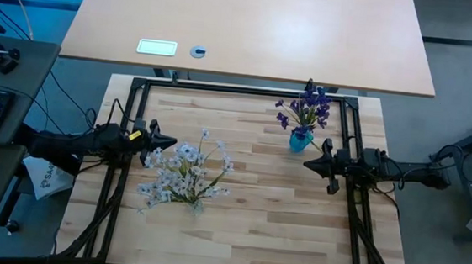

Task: Sort flowers into vase by color
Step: Return to Home Position

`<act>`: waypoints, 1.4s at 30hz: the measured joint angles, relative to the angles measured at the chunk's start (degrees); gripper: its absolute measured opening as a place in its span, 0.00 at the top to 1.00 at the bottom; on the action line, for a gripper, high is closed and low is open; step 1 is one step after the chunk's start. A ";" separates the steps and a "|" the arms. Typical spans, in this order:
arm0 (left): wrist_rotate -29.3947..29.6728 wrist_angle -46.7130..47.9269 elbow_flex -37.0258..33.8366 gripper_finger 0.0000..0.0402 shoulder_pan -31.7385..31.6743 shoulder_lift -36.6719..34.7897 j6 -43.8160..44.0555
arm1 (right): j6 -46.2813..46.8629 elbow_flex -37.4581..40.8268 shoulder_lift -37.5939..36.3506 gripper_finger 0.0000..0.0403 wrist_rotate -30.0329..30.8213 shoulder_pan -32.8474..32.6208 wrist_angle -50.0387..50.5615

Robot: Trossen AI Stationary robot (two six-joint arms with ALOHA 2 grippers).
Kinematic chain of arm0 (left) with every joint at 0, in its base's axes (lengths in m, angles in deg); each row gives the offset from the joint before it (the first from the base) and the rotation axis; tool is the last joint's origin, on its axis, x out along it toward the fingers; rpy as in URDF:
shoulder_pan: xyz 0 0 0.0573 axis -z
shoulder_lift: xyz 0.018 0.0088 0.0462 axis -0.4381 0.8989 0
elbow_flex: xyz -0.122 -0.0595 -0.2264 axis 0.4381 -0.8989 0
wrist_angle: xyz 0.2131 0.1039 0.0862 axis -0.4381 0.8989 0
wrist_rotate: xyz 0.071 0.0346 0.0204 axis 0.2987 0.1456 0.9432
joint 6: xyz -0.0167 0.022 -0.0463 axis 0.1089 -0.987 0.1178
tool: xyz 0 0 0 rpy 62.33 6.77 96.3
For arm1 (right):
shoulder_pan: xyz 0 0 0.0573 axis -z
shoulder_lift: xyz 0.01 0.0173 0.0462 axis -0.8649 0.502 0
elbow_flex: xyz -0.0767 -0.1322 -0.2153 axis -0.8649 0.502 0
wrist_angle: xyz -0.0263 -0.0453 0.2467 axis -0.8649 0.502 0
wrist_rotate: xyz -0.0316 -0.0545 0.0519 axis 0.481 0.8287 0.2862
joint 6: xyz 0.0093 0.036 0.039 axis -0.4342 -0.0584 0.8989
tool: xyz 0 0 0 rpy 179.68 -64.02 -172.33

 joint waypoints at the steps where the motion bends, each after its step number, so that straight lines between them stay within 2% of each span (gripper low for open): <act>1: 0.00 0.00 -0.02 1.00 0.00 0.00 0.00 | 0.00 0.00 0.00 1.00 0.00 0.01 0.00; 6: -0.03 0.25 -0.02 1.00 1.06 0.00 -0.97 | 0.00 0.00 0.00 1.00 -0.02 0.01 0.00; 13: -4.93 3.43 -0.07 1.00 4.05 0.00 -13.06 | 0.02 0.00 0.02 1.00 -0.02 0.00 0.15; 21: -4.85 3.45 -0.07 1.00 4.07 0.00 -8.61 | 0.00 0.00 -0.02 1.00 -0.02 0.00 0.98; 42: -4.85 3.48 -0.07 1.00 4.07 0.02 -8.59 | 0.00 0.00 -0.02 1.00 -0.02 0.00 1.01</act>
